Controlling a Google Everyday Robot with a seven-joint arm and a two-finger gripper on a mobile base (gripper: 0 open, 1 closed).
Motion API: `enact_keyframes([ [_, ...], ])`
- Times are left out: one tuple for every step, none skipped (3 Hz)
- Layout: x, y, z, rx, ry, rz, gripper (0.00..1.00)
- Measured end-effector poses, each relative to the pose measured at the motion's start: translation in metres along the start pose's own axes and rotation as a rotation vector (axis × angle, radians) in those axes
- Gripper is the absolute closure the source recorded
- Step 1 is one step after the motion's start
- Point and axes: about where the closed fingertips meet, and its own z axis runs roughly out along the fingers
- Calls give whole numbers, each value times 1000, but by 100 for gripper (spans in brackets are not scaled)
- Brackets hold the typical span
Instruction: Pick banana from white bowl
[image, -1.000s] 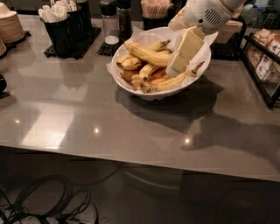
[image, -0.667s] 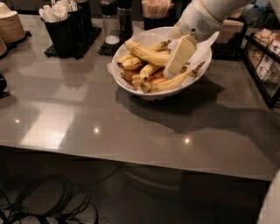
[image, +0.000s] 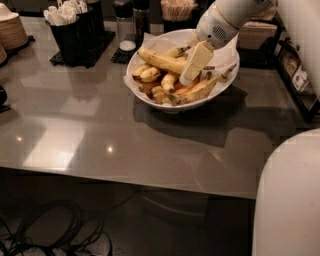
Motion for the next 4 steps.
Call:
enact_keyframes([
  [-7, 4, -13, 28, -6, -24, 0],
  [-13, 17, -30, 32, -20, -54, 0],
  [-18, 25, -31, -1, -36, -71, 0],
  [-27, 26, -4, -99, -47, -88, 0],
])
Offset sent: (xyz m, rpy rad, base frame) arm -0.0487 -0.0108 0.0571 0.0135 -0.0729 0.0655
